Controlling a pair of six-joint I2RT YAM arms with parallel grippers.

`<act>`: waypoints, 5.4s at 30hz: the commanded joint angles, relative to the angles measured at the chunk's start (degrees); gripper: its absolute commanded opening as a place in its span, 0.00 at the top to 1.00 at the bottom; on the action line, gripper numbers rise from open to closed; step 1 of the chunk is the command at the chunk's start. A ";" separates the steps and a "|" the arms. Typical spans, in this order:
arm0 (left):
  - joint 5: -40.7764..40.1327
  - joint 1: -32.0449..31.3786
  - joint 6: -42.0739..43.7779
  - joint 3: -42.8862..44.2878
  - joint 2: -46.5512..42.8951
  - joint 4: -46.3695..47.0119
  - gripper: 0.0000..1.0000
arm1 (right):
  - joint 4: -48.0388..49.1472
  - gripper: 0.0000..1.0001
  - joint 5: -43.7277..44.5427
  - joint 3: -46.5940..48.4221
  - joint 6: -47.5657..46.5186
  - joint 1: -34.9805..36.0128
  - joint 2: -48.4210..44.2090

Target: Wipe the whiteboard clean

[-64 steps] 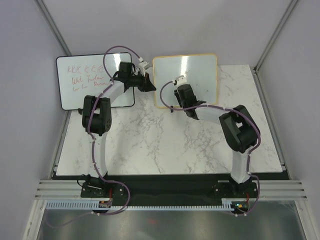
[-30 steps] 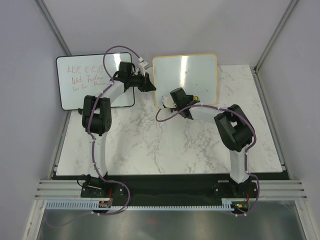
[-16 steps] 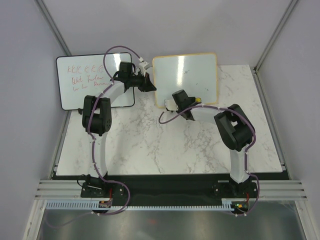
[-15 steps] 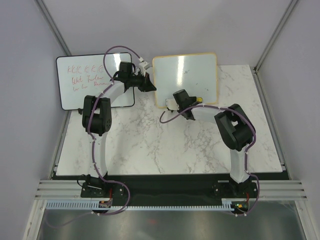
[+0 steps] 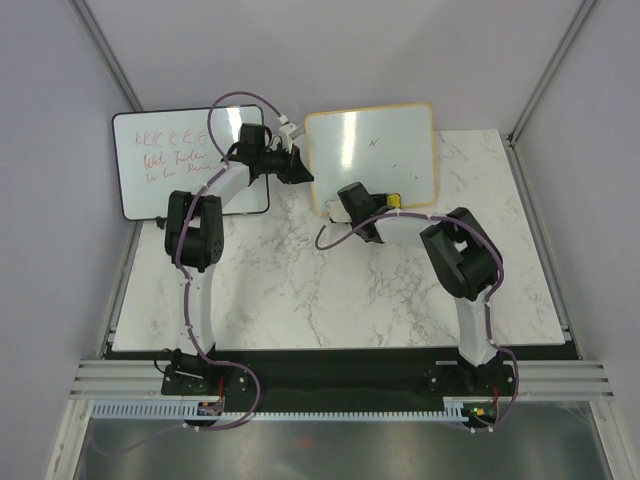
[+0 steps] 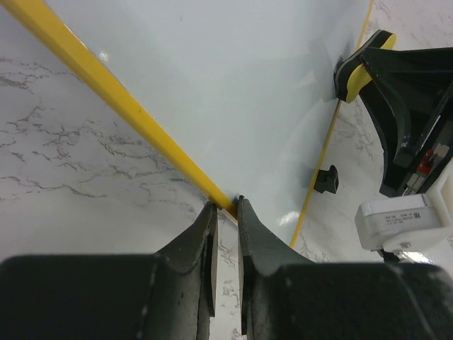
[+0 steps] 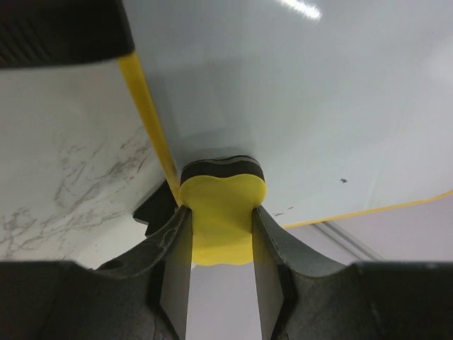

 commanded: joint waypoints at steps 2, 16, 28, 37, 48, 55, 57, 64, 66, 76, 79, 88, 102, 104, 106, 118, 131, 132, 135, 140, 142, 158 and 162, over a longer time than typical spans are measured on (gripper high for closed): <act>0.56 -0.05 3.56 1.88 -2.99 0.85 0.98 | 1.76 1.00 -4.96 3.69 -0.93 1.40 2.22; -0.06 0.04 4.26 1.79 -3.16 0.59 0.98 | 5.71 1.00 -0.83 -1.48 -0.49 -8.44 -2.08; -0.32 0.04 4.35 1.88 -3.60 0.50 0.98 | 6.24 1.00 -6.36 0.08 1.62 -2.56 1.25; -0.41 0.04 4.43 1.88 -3.43 0.50 0.98 | 5.71 1.00 -5.93 -1.22 4.16 -3.95 0.38; -0.41 0.21 4.70 1.88 -3.43 0.41 0.98 | 6.24 1.00 -3.20 -3.53 8.38 -10.20 -2.97; -0.49 0.21 4.43 2.14 -3.43 0.33 0.98 | 6.41 1.00 -5.31 4.13 10.40 -5.72 1.07; -0.32 0.21 4.35 2.14 -3.60 0.41 0.98 | 6.68 1.00 -6.89 6.58 12.95 -4.32 2.30; -0.41 0.21 4.70 2.05 -3.52 0.24 0.98 | 7.56 1.00 -14.36 8.88 25.69 -5.71 0.38; -0.32 0.21 4.52 2.14 -3.43 0.33 0.98 | 8.00 1.00 -15.15 8.01 30.24 -8.00 -0.59; -0.50 0.21 4.79 1.97 -3.60 0.06 0.98 | 14.41 1.00 -15.59 2.55 50.91 -19.25 -3.23; -0.41 0.21 4.70 1.97 -3.61 0.15 0.98 | 16.78 1.00 -16.38 2.20 57.32 -21.01 -3.76; -0.23 0.21 4.26 2.32 -3.52 0.15 0.98 | 21.43 1.00 -19.29 1.24 65.60 -17.06 -2.61; -0.23 0.13 3.64 2.58 -3.43 0.15 0.98 | 20.30 1.00 -15.78 7.39 65.08 -13.62 -0.59; -0.23 0.13 3.73 2.67 -3.34 0.06 0.98 | 19.34 1.00 -13.24 6.95 65.60 -15.99 -1.20; -0.23 0.13 3.56 2.76 -3.17 0.15 0.98 | 19.77 1.00 -12.26 5.37 65.95 -18.36 -2.26; -0.06 0.13 3.20 3.02 -3.25 0.50 0.98 | 21.96 1.00 -15.33 3.69 66.05 -14.00 -1.30; -0.32 0.13 3.55 2.93 -3.25 0.33 0.98 | 21.01 1.00 -19.65 21.35 64.28 -12.74 5.11; -0.32 0.13 3.47 2.85 -3.25 0.33 0.98 | 19.87 1.00 -19.20 22.41 64.98 -13.18 5.64; -0.32 0.13 3.73 2.76 -3.51 0.24 0.98 | 19.07 1.00 -17.62 25.05 67.44 -15.38 6.79; -0.23 0.13 3.64 2.76 -3.43 0.24 0.98 | 19.07 1.00 -17.09 25.58 65.96 -16.35 7.05; -0.23 0.13 3.64 2.76 -3.52 0.24 0.98 | 19.25 1.00 -18.40 25.93 65.95 -16.27 7.67; -0.41 0.13 3.64 2.85 -3.34 0.15 0.98 | 27.24 1.00 -19.04 28.39 63.68 -7.56 11.62; -0.50 0.13 3.82 2.85 -3.34 0.15 0.98 | 27.51 1.00 -13.85 26.55 63.66 -9.75 10.57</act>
